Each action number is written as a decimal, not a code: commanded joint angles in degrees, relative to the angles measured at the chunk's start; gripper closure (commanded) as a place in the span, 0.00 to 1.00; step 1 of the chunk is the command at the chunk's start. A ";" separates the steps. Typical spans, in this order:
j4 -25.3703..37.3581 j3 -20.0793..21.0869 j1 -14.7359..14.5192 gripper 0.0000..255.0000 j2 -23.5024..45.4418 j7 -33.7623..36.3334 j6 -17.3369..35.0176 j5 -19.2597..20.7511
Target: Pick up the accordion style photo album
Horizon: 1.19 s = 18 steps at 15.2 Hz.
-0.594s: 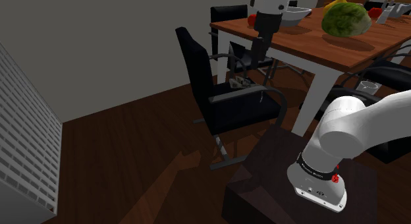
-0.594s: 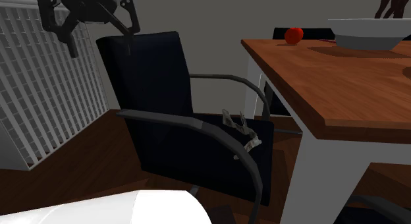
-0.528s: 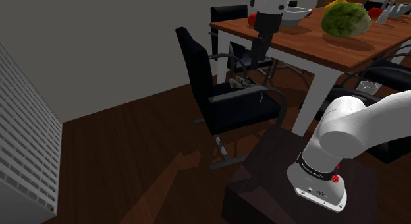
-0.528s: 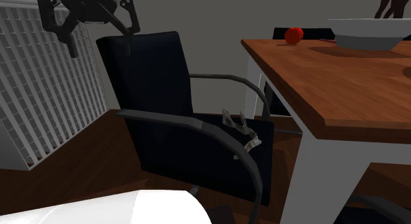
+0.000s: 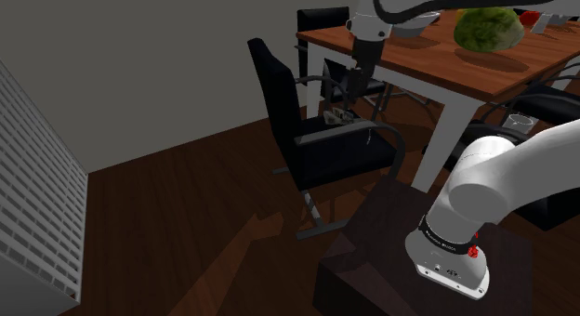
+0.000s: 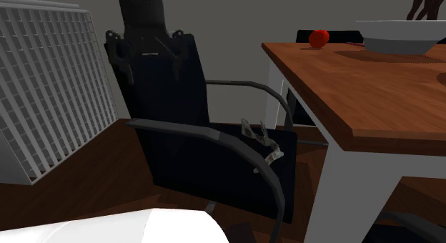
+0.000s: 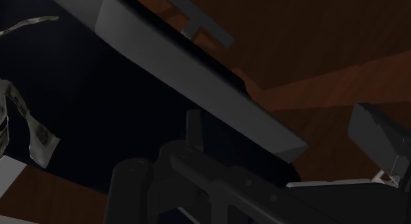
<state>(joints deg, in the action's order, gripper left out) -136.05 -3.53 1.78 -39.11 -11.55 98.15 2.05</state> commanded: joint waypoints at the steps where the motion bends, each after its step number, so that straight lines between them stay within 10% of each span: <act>1: -1.00 -1.28 0.70 0.00 2.12 -1.36 3.23 1.23; 18: 4.39 -12.72 5.91 0.00 29.63 -13.43 26.65 6.22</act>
<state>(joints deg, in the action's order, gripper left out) -132.56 -15.62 7.42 -11.54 -24.13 123.47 8.36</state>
